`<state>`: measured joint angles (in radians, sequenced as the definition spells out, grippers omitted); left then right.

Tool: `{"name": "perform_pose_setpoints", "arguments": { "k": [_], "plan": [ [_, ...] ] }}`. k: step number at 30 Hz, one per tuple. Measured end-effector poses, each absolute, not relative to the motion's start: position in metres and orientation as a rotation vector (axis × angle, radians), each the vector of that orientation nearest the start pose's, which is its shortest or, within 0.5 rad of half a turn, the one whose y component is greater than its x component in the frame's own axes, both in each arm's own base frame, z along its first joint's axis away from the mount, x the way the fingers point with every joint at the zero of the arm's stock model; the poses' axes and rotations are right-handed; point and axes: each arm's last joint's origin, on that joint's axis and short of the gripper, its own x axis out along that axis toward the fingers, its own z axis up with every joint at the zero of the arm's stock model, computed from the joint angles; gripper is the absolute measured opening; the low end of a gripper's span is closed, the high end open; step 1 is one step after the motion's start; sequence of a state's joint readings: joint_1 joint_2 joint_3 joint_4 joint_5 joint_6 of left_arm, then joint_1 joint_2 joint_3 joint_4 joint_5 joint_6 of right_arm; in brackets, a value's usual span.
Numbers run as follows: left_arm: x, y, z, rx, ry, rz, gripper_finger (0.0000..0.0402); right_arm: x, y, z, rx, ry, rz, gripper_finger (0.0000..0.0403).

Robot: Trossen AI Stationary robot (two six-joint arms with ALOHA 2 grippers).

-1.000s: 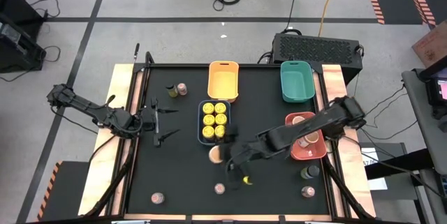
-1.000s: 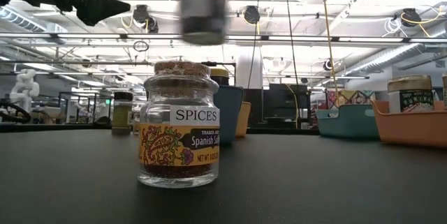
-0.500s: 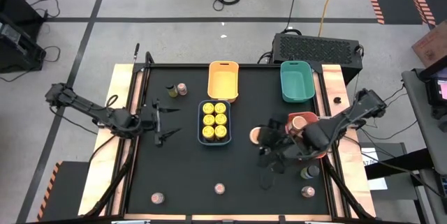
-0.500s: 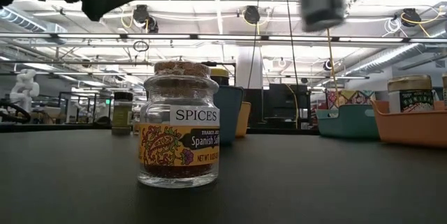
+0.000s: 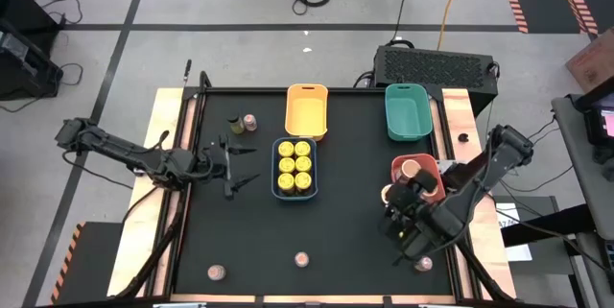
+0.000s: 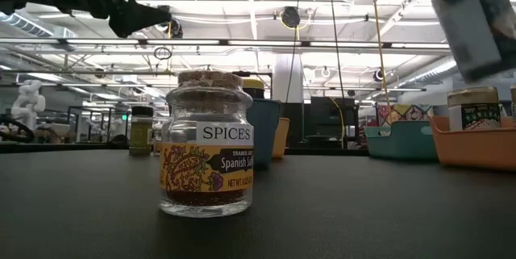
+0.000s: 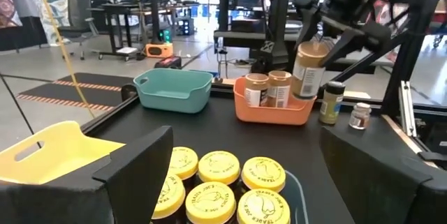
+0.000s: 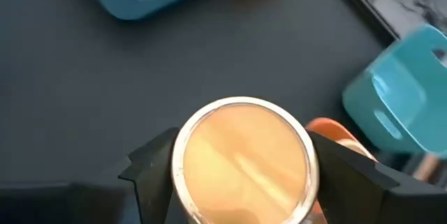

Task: Sort spices by type
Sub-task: Put the gold seasoning bottle into the orange bin

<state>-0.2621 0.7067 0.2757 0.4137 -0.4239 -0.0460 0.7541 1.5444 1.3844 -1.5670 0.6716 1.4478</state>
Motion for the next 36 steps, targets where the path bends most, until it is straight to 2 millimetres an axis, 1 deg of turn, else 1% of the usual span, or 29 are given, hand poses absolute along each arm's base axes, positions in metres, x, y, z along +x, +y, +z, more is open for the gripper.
{"name": "perform_pose_setpoints", "arguments": {
  "k": [4,11,17,24,36],
  "plan": [
    [0.159,-0.028,0.225,-0.039,0.013,0.172,0.0363,0.182,0.155,0.283,0.156,0.934,-0.829,0.0269],
    [0.16,-0.024,0.225,-0.033,0.016,0.198,0.0363,0.154,0.136,0.259,0.263,0.859,-0.959,0.027],
    [0.16,-0.022,0.225,-0.032,0.019,0.206,0.0363,0.138,0.127,0.24,0.299,0.879,-1.029,0.027],
    [0.16,-0.021,0.224,-0.036,0.023,0.192,0.0363,0.136,0.129,0.225,0.333,0.892,-1.014,0.027],
    [0.161,-0.021,0.224,-0.037,0.024,0.179,0.0363,0.138,0.131,0.222,0.366,0.886,-0.992,0.027]
  ]
}}
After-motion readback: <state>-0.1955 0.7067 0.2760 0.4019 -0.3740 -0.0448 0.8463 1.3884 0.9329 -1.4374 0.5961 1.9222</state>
